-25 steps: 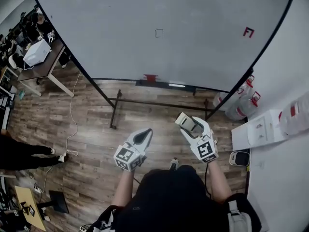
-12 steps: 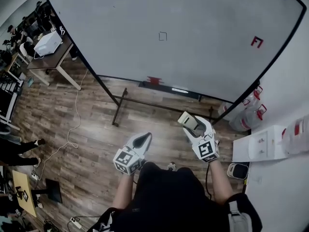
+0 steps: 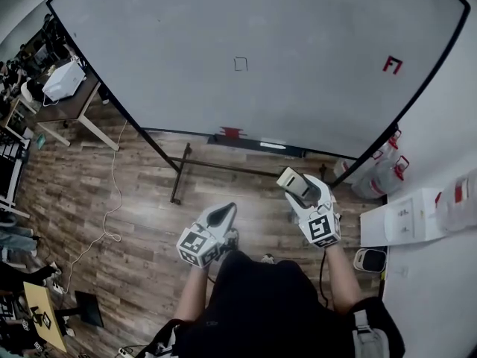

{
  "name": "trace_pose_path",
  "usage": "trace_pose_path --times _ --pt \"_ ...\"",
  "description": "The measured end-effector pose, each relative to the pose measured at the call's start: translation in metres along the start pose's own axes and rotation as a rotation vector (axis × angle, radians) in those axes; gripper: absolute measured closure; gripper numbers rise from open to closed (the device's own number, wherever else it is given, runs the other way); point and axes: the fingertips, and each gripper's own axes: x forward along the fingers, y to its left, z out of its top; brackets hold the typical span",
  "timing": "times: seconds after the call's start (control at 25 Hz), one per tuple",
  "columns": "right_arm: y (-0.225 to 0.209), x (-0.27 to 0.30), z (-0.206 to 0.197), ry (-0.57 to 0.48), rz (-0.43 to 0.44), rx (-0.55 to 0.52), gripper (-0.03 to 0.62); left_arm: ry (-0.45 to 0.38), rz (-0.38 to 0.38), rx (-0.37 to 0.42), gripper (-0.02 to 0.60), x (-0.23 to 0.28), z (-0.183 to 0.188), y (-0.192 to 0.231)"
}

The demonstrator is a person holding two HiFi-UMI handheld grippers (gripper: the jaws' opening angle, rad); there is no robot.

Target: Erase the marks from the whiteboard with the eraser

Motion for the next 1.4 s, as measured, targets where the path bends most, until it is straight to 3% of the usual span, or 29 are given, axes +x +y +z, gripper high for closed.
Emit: trace_pose_path --times 0.4,0.68,1.04,1.4 --pt "-0.031 0.065 0.023 0.016 -0.096 0.025 0.336 0.007 -0.072 0.019 0.571 0.031 0.029 0.077" --pt "-0.058 0.126 0.085 0.019 -0.153 -0.073 0.336 0.013 -0.143 0.015 0.571 0.045 0.045 0.133" --pt "-0.107 0.188 0.166 0.014 -0.374 -0.174 0.336 0.035 -0.263 0.004 0.571 0.058 0.046 0.189" --pt "-0.149 0.185 0.180 0.029 -0.548 -0.184 0.336 0.038 -0.285 -0.001 0.571 0.052 0.049 0.227"
